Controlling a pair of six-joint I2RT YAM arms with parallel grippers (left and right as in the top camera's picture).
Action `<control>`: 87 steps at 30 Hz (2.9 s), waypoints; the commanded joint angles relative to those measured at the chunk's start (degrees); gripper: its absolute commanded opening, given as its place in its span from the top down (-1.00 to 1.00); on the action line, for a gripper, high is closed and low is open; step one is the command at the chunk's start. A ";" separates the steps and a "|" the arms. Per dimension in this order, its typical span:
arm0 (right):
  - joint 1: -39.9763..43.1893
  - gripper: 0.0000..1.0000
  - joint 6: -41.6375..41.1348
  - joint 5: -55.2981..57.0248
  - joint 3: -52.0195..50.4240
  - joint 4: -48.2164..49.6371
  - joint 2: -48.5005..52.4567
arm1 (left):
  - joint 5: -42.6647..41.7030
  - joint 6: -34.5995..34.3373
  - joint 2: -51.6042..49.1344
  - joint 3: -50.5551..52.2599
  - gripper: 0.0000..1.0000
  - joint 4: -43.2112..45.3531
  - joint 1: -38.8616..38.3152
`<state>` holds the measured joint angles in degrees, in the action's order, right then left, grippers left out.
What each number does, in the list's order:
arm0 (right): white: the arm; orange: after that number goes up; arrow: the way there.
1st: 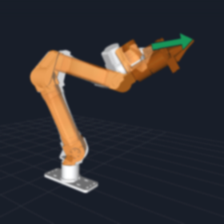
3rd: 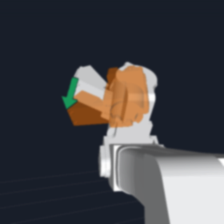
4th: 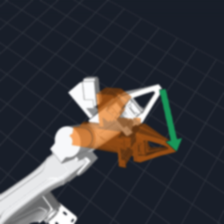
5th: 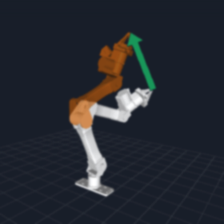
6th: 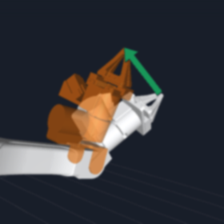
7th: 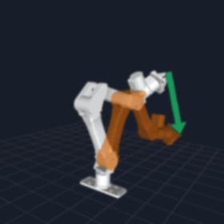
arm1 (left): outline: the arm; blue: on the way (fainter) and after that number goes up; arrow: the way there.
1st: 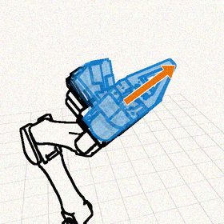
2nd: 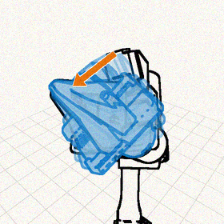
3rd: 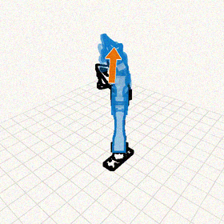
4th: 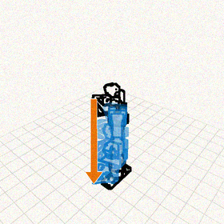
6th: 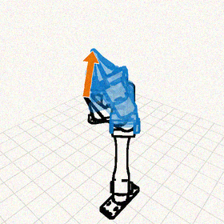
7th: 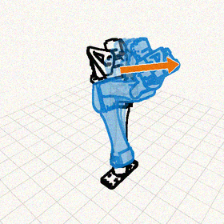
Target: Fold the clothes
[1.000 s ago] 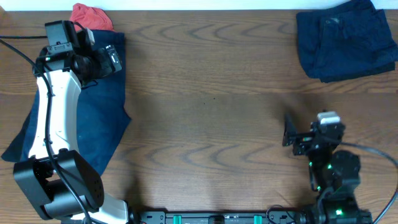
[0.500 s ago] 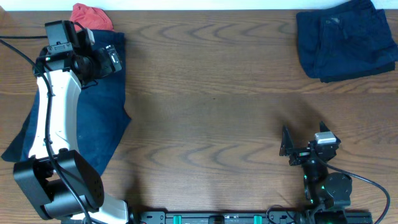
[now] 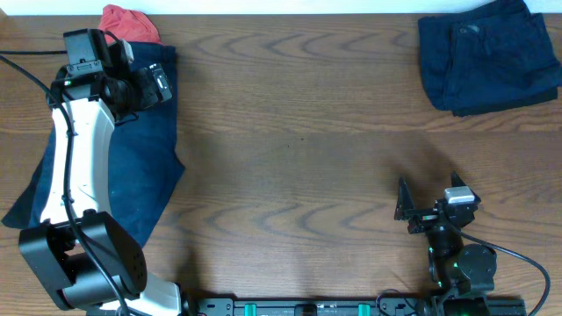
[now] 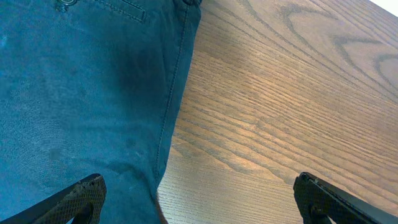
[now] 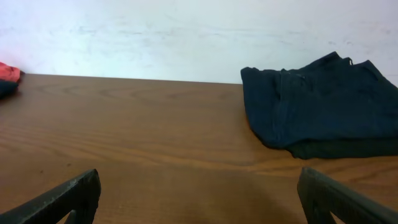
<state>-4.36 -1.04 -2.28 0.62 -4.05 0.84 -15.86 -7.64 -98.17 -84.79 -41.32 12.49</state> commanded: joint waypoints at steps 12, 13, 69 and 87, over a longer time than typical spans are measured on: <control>0.44 -0.99 -0.81 0.57 -0.31 0.00 -0.57 | 0.52 0.46 -0.81 0.20 -0.96 -0.02 -0.02; 0.44 -0.98 -0.81 0.57 -0.31 0.00 -0.57 | 0.50 0.48 -0.81 0.20 -0.96 -0.02 -0.02; 0.44 -0.99 -0.81 0.57 -0.31 0.00 -0.57 | 2.86 4.81 88.67 81.83 -0.96 51.32 -1.81; 0.44 -0.98 -0.81 0.57 -0.31 0.00 -0.57 | 2.91 5.27 98.09 84.56 -0.96 49.03 -1.81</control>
<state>-4.36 -1.04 -1.89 0.56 -4.01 0.69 -13.28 -2.76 -0.62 -0.45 8.25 10.66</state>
